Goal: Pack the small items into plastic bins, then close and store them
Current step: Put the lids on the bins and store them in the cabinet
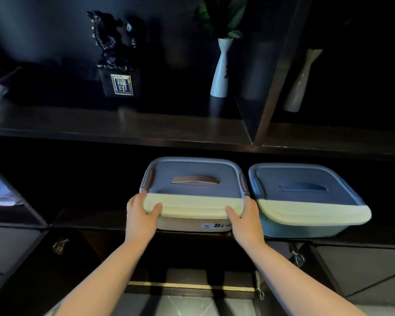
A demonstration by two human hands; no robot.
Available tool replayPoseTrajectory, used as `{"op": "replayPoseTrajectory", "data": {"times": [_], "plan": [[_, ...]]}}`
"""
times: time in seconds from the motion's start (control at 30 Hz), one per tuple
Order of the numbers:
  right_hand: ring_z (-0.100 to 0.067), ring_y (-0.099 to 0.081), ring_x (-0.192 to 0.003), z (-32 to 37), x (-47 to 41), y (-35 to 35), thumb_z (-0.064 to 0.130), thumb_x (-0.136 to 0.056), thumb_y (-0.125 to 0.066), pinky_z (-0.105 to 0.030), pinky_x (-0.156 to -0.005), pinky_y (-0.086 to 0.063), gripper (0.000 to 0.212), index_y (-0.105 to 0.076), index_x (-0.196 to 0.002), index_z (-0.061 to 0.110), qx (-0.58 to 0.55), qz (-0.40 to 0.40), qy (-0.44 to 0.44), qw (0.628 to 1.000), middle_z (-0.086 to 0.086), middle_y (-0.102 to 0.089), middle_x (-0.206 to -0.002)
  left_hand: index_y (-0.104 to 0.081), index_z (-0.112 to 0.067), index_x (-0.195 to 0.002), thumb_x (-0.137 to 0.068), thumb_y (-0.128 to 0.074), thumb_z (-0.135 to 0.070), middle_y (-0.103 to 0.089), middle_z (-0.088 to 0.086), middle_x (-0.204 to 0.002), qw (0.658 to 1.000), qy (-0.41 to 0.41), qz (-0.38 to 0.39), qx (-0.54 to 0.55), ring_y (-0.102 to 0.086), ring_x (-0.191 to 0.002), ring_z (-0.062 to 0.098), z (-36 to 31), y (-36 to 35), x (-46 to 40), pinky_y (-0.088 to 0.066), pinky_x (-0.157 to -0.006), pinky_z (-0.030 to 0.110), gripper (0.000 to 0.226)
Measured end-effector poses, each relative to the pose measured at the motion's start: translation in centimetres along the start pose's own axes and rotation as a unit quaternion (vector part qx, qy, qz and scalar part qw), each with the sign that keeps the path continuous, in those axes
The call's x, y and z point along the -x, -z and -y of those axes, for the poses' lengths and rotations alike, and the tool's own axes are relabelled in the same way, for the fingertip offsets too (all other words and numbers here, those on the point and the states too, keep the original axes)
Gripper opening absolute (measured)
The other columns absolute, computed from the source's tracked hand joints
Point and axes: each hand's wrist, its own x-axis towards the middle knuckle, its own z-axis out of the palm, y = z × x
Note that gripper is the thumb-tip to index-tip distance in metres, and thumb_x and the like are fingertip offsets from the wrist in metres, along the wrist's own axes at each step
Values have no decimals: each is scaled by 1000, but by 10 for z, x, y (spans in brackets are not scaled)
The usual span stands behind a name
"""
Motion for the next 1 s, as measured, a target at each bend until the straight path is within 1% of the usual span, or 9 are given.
{"op": "replayPoseTrajectory", "data": {"times": [0.1, 0.27, 0.4, 0.53, 0.63, 0.7, 0.77, 0.9, 1.0], "plan": [[-23, -35, -136, 1, -10, -7, 37, -94, -58, -31, -103, -32, 70, -25, -147, 8, -20, -23, -22, 999, -6, -31, -148, -41, -7, -139, -85, -69, -26, -39, 12, -141, 1000, -2, 15, -24, -37, -129, 24, 4, -1, -12, -30, -105, 30, 64], [-26, -47, -109, 4, -34, -7, 42, -85, -68, -29, -85, -35, 68, -40, -128, -3, -20, -26, -70, 997, -7, -40, -114, -50, -9, -125, -79, -75, -28, -55, 9, -122, 999, 34, 37, 20, -54, -112, 27, 7, 2, -38, -45, -94, 39, 56], [-31, -49, -121, 5, -38, -10, 37, -80, -75, -29, -87, -37, 73, -43, -132, -2, -47, -60, -97, 992, -15, -48, -130, -53, -5, -122, -77, -77, -16, -63, 11, -111, 993, 77, 43, 80, -61, -102, 28, 6, 0, -47, -50, -80, 35, 53], [-25, -37, -137, 7, -20, -12, 36, -79, -77, -35, -107, -33, 88, -30, -148, 6, -74, -82, -89, 990, -8, -38, -149, -53, 0, -118, -74, -77, -5, -64, 17, -110, 987, 115, 36, 104, -63, -97, 31, 4, 0, -52, -53, -79, 39, 50], [-19, -47, -124, 4, 3, -13, 35, -75, -79, -30, -93, -39, 79, -38, -141, 18, -93, -100, -73, 988, 3, -49, -131, -53, -5, -121, -72, -77, -1, -65, 12, -109, 989, 103, 46, 95, -64, -97, 27, 11, 10, -47, -53, -75, 34, 55], [-15, -50, -117, 0, 19, -16, 35, -70, -82, -30, -91, -41, 78, -42, -136, 22, -104, -107, -75, 986, 8, -51, -125, -52, -10, -125, -70, -80, -3, -65, 3, -104, 991, 95, 51, 83, -64, -96, 23, 20, 21, -38, -51, -68, 25, 63], [-16, -50, -118, -4, 25, -14, 37, -66, -84, -34, -94, -44, 83, -43, -136, 22, -118, -100, -93, 984, 8, -52, -127, -49, -16, -129, -65, -84, -7, -62, -6, -98, 992, 90, 52, 67, -62, -95, 20, 27, 31, -32, -48, -65, 21, 74], [-14, -62, -101, -8, 8, 0, 32, -70, -84, -35, -90, -49, 64, -53, -125, 22, -154, -43, -123, 979, 5, -65, -111, -47, -18, -132, -60, -88, -18, -59, 5, -109, 991, 98, 80, 42, -60, -97, 22, 29, 39, -39, -52, -82, 37, 83], [-15, -65, -93, -10, -6, 10, 30, -75, -81, -28, -80, -50, 50, -59, -118, 18, -191, 13, -133, 972, 2, -69, -101, -44, -15, -135, -62, -88, -17, -60, -1, -103, 985, 119, 101, 75, -61, -92, 17, 26, 38, -43, -49, -73, 26, 86]]}}
